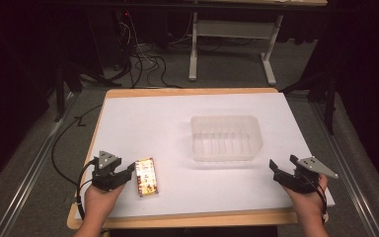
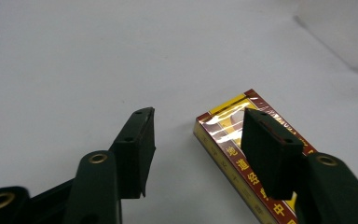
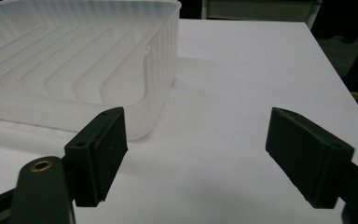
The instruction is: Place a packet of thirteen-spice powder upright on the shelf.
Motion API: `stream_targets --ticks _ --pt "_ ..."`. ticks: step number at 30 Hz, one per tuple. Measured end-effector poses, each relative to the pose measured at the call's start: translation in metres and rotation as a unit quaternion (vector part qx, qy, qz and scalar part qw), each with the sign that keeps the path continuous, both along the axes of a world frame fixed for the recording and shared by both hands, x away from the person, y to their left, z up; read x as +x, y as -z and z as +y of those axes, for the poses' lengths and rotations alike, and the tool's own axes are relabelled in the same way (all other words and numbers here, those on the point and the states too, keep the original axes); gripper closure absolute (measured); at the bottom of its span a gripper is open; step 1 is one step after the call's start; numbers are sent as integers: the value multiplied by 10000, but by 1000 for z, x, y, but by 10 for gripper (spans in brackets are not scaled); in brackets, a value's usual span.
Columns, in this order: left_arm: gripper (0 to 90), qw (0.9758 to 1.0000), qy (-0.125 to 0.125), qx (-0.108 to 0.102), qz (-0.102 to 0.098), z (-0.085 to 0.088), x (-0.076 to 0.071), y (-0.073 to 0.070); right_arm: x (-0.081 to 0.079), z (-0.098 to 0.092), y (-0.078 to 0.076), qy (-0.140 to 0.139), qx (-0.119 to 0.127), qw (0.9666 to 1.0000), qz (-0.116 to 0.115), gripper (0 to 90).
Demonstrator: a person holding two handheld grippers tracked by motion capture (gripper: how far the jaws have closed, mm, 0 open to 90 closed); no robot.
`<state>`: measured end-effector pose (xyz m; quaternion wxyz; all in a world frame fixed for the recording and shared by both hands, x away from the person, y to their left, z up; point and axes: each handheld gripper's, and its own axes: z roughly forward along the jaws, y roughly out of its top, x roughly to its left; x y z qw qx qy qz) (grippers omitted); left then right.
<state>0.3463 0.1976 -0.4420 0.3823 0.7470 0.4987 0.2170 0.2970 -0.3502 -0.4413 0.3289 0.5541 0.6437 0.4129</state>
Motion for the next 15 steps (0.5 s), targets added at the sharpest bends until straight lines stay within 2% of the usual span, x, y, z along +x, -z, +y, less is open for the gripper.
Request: stream_targets --ticks 6,10,13,15 --pt "583 9999 -37 11 102 1 4 4 -1 1 0 -24 15 10000 13 214" --pt "662 10000 -28 34 73 1 4 6 -1 2 0 -53 17 10000 -19 210" --pt "750 9999 20 86 77 2 4 7 -1 2 0 -88 3 10000 -25 201" --pt "837 9997 27 176 174 1 6 10 -1 3 0 -97 6 10000 2 197"
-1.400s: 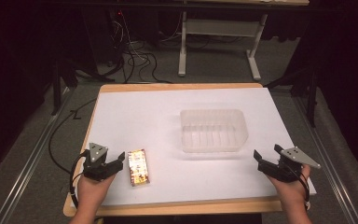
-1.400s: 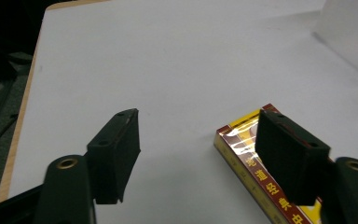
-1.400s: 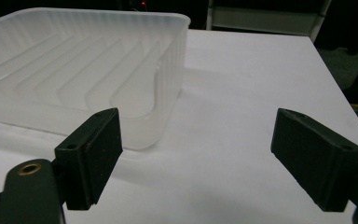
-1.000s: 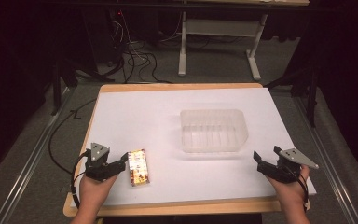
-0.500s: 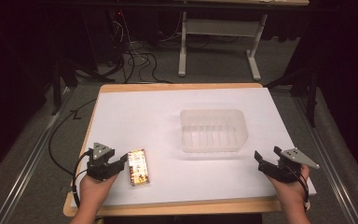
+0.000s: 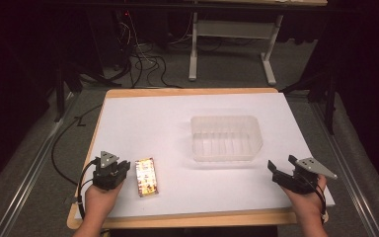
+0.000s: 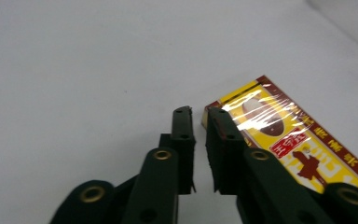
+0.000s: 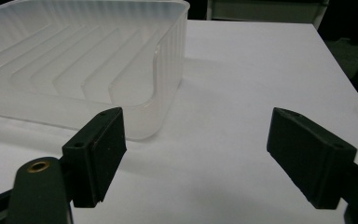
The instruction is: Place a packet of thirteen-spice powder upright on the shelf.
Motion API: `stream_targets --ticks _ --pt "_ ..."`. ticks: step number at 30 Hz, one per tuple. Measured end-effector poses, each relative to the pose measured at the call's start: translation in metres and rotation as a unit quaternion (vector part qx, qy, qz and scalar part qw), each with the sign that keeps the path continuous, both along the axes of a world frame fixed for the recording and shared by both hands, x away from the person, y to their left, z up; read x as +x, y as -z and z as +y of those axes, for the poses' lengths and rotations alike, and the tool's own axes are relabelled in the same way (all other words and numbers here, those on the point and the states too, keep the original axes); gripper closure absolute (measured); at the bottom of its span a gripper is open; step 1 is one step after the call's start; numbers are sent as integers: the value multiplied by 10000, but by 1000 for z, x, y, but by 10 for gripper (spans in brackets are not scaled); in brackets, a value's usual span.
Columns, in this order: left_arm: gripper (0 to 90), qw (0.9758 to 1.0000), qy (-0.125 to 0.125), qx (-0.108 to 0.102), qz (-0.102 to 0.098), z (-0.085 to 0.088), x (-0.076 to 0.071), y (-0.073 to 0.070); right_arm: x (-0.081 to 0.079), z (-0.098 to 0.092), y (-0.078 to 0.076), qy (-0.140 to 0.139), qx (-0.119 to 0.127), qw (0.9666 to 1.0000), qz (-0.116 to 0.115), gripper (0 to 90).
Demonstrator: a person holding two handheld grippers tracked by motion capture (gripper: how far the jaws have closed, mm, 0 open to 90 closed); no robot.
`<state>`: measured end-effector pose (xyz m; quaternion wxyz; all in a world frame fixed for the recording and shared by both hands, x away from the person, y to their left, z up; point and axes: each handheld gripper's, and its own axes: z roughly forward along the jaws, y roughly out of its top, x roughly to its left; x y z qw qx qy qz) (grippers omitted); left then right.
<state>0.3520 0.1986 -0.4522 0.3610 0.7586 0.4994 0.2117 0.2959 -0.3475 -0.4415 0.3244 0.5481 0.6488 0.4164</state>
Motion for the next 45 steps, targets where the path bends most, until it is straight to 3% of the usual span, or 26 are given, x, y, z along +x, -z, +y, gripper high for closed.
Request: stream_targets --ticks 2,9,28,42,45 --pt "900 9998 32 101 140 -2 3 4 0 1 0 0 7 10000 9 197" --pt "900 9976 113 531 425 -19 15 16 0 1 0 6 27 10000 24 198" --pt "900 9972 486 479 319 -48 31 16 -2 1 2 -16 -22 10000 87 205" --pt "900 9959 652 572 262 -66 42 16 -5 4 6 -69 -78 9997 235 209" --pt "900 9956 688 584 248 -70 43 16 -5 4 5 -86 -95 9998 171 212"
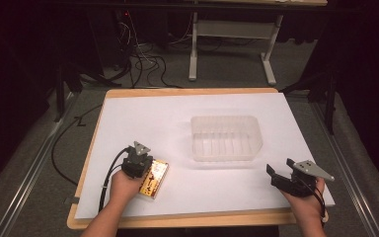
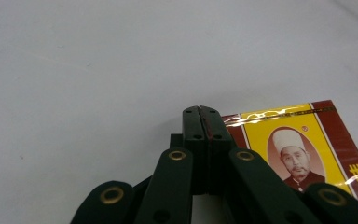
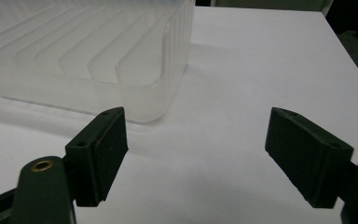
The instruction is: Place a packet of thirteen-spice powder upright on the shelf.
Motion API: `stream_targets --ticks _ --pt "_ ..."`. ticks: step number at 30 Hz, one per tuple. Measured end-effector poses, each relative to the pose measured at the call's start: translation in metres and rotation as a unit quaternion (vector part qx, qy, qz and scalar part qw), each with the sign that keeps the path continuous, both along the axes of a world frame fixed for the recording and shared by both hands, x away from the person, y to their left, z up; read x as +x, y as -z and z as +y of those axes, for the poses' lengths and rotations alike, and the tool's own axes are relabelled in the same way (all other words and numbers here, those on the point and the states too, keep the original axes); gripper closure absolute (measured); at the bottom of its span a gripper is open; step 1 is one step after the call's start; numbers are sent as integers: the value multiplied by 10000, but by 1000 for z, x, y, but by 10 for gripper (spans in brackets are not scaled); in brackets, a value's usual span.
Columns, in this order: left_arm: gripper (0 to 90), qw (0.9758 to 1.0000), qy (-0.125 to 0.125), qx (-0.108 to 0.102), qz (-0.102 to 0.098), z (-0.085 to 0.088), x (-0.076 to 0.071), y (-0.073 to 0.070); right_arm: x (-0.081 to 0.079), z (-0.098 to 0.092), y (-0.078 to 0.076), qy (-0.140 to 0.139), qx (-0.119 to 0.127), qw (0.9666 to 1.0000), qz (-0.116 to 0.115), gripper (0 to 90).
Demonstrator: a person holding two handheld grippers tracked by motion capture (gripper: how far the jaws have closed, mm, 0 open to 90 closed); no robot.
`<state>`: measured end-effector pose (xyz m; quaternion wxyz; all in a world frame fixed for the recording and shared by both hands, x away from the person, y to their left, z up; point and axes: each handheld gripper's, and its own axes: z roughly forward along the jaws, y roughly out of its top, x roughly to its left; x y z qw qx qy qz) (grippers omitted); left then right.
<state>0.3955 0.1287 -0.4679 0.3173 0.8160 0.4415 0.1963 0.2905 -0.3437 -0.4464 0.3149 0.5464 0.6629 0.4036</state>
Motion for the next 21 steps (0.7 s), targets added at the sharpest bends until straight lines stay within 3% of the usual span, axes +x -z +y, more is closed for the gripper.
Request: stream_targets --ticks 8,12,19,21 --pt "900 10000 35 -43 -51 -8 5 -1 1 1 1 -30 10 10000 27 214" --pt "900 9997 -95 -166 -117 -2 8 -4 1 1 1 -44 -6 10000 21 216" --pt "900 9993 -264 -174 -212 9 2 -11 4 2 3 -72 -87 9999 65 221" --pt "899 9992 -288 -79 -248 15 -4 -12 4 3 2 -78 -81 9999 38 221"
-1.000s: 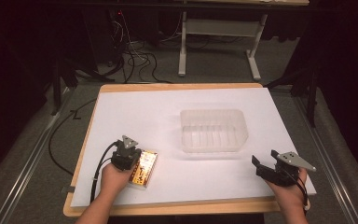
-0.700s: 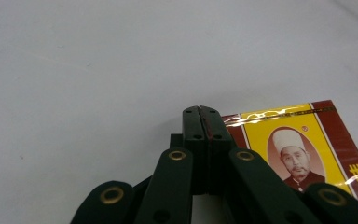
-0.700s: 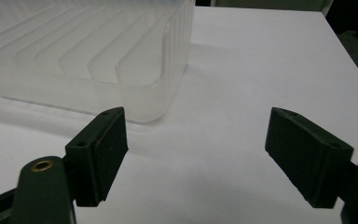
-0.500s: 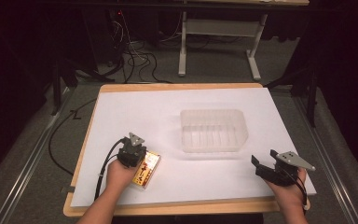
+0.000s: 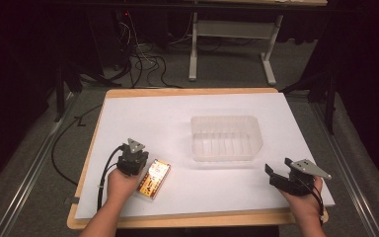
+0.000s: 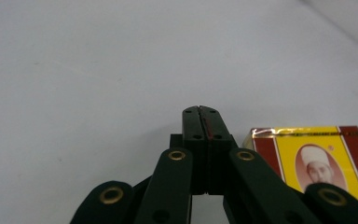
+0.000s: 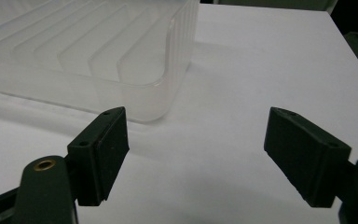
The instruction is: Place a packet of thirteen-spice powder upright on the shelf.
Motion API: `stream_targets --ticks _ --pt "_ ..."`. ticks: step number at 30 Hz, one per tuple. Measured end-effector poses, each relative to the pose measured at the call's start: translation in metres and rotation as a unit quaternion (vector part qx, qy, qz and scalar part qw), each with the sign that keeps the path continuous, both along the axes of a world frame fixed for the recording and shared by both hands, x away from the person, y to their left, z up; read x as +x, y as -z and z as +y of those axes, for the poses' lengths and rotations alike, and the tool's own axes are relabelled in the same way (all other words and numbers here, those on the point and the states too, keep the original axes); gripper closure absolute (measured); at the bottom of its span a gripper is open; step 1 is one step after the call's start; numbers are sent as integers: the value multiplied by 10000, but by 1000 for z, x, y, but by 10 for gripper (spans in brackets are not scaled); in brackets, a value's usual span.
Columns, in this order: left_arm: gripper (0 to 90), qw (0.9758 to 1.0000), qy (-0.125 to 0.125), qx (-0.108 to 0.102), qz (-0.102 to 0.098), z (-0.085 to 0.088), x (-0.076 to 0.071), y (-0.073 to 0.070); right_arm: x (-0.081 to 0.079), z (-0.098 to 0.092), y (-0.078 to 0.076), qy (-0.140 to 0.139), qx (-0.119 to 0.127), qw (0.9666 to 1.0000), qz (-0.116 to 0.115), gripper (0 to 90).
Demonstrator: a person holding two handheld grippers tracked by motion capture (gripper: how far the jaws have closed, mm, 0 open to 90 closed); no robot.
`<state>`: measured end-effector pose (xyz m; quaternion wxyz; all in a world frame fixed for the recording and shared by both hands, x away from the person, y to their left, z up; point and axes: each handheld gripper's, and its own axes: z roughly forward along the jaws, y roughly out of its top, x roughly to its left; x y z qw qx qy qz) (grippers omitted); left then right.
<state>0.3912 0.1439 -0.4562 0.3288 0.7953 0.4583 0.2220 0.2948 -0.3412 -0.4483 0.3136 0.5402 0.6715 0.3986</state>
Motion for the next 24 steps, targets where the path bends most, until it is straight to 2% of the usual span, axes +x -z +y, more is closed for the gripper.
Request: stream_targets --ticks 2,4,6,8,10,13,17,18,21,22,24 --pt "869 10000 -53 59 6 6 -4 -1 0 1 -1 -27 -13 10000 -16 221" --pt "858 10000 -86 23 41 10 -6 -2 -1 2 -1 -35 -4 10000 -10 222" --pt "835 9994 -243 -178 143 21 -13 -9 -2 3 -1 -83 -8 10000 -15 223" --pt "795 9996 -267 -2 105 24 -19 -12 -2 3 -1 -97 6 10000 -10 224" --pt "750 9995 -278 79 105 25 -22 -13 -2 2 -1 -84 28 10000 4 224" --pt "698 9987 -230 409 182 26 -29 -13 -2 2 -2 -74 38 10000 -18 224" --pt "609 9978 -175 559 305 28 -33 -16 -2 4 -2 -98 37 9999 -25 226" --pt "593 9976 -130 577 360 28 -34 -17 -3 4 -2 -96 40 9999 -14 227" --pt "516 9952 1 576 792 30 -33 -20 -2 5 -2 -119 66 9999 2 229" --pt "499 9952 1 576 792 30 -33 -20 -2 5 -2 -125 102 9999 14 229" --pt "457 9931 82 673 958 30 -33 -23 -2 5 -2 -150 124 9998 0 229"
